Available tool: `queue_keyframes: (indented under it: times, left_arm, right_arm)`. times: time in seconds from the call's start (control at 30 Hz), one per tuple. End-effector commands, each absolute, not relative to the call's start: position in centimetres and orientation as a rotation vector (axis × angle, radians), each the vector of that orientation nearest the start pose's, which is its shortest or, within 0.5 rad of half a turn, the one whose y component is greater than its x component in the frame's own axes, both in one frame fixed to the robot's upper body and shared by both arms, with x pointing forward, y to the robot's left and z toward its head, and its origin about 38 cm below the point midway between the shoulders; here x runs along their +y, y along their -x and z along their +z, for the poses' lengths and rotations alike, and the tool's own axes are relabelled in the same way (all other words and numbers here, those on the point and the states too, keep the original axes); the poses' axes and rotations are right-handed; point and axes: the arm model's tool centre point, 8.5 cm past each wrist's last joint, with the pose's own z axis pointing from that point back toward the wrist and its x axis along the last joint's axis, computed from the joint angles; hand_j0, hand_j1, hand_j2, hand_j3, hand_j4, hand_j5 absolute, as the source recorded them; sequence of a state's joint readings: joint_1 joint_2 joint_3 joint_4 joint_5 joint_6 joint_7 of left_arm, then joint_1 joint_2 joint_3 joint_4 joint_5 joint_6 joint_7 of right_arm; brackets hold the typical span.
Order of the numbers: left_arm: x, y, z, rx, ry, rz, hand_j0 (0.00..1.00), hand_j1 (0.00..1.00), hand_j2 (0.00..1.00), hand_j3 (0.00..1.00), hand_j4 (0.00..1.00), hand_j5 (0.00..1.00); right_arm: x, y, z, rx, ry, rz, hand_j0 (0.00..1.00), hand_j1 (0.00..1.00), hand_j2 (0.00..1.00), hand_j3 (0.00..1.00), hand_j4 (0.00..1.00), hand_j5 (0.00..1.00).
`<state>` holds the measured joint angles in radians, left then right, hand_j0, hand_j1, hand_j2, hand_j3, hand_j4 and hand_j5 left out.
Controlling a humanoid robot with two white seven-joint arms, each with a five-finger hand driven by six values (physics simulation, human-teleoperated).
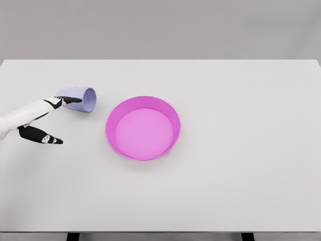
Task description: Flip the cup with left arm and place it on the plate
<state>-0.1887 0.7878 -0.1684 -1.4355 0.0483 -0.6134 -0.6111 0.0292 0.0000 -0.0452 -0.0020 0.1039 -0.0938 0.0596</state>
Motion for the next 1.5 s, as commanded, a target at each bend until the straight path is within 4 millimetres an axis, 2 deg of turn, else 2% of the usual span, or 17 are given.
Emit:
queue_keyframes:
  times: [0.0, 0.4, 0.57, 0.63, 0.73, 0.83, 0.9, 0.93, 0.97, 1.03, 1.13, 1.23, 1.3, 1.33, 1.47]
  left_arm:
    - [38.1, -37.4, 17.4, -1.617, -0.094, -1.46, 1.0, 1.0, 1.0, 1.0, 1.0, 1.0]
    - [38.0, -37.3, 16.2, -1.576, -0.11, -1.486, 1.0, 1.0, 1.0, 1.0, 1.0, 1.0]
    - [38.9, -37.8, 16.7, -1.577, -0.148, -1.465, 1.0, 1.0, 1.0, 1.0, 1.0, 1.0]
    - [39.6, -38.0, 17.8, -1.616, -0.184, -1.428, 1.0, 1.0, 1.0, 1.0, 1.0, 1.0]
    - [38.3, -38.3, 17.2, -1.711, -0.144, -1.313, 1.0, 1.0, 1.0, 1.0, 1.0, 1.0]
    - [38.4, -38.3, 17.1, -1.721, -0.144, -1.294, 1.0, 1.0, 1.0, 1.0, 1.0, 1.0]
    - [37.3, -38.3, 16.4, -1.741, -0.114, -1.267, 1.0, 1.0, 1.0, 1.0, 1.0, 1.0]
    - [37.9, -38.2, 16.3, -1.722, -0.125, -1.276, 1.0, 1.0, 1.0, 1.0, 1.0, 1.0]
    - [40.6, -37.5, 16.7, -1.64, -0.172, -1.321, 1.0, 1.0, 1.0, 1.0, 1.0, 1.0]
    - [44.8, -36.8, 19.1, -1.512, -0.273, -1.416, 1.0, 1.0, 1.0, 1.0, 1.0, 1.0]
    - [45.6, -36.9, 20.3, -1.519, -0.307, -1.414, 1.0, 1.0, 1.0, 1.0, 1.0, 1.0]
    - [47.3, -36.9, 22.6, -1.54, -0.386, -1.394, 1.0, 1.0, 1.0, 1.0, 1.0, 1.0]
    - [48.9, -36.7, 22.8, -1.474, -0.41, -1.412, 1.0, 1.0, 1.0, 1.0, 1.0, 1.0]
    - [49.1, -36.8, 22.1, -1.457, -0.4, -1.401, 1.0, 1.0, 1.0, 1.0, 1.0, 1.0]
    - [48.5, -38.5, 20.7, -1.415, -0.356, -1.417, 1.0, 1.0, 1.0, 1.0, 1.0, 1.0]
  right_arm:
    - [-26.7, 0.8, -26.2, -0.065, 0.034, 0.058, 1.0, 1.0, 1.0, 1.0, 1.0, 1.0]
    - [-26.6, 1.1, -26.2, -0.058, 0.025, 0.064, 1.0, 1.0, 1.0, 1.0, 1.0, 1.0]
    - [-26.6, 1.1, -26.2, -0.058, 0.025, 0.064, 1.0, 1.0, 1.0, 1.0, 1.0, 1.0]
    - [-26.6, 1.1, -26.2, -0.058, 0.025, 0.064, 1.0, 1.0, 1.0, 1.0, 1.0, 1.0]
    - [-26.6, 1.1, -26.2, -0.058, 0.025, 0.064, 1.0, 1.0, 1.0, 1.0, 1.0, 1.0]
    - [-26.6, 1.1, -26.2, -0.058, 0.025, 0.064, 1.0, 1.0, 1.0, 1.0, 1.0, 1.0]
    - [-26.6, 1.1, -26.2, -0.058, 0.025, 0.064, 1.0, 1.0, 1.0, 1.0, 1.0, 1.0]
    - [-26.6, 1.1, -26.2, -0.058, 0.025, 0.064, 1.0, 1.0, 1.0, 1.0, 1.0, 1.0]
    - [-26.6, 1.1, -26.2, -0.058, 0.025, 0.064, 1.0, 1.0, 1.0, 1.0, 1.0, 1.0]
    - [-26.6, 1.1, -26.2, -0.058, 0.025, 0.064, 1.0, 1.0, 1.0, 1.0, 1.0, 1.0]
    - [-26.6, 1.1, -26.2, -0.058, 0.025, 0.064, 1.0, 1.0, 1.0, 1.0, 1.0, 1.0]
    - [-26.6, 1.1, -26.2, -0.058, 0.025, 0.064, 1.0, 1.0, 1.0, 1.0, 1.0, 1.0]
    - [-26.6, 1.1, -26.2, -0.058, 0.025, 0.064, 1.0, 1.0, 1.0, 1.0, 1.0, 1.0]
    - [-26.6, 1.1, -26.2, -0.058, 0.025, 0.064, 1.0, 1.0, 1.0, 1.0, 1.0, 1.0]
    - [-26.6, 1.1, -26.2, -0.058, 0.025, 0.064, 1.0, 1.0, 1.0, 1.0, 1.0, 1.0]
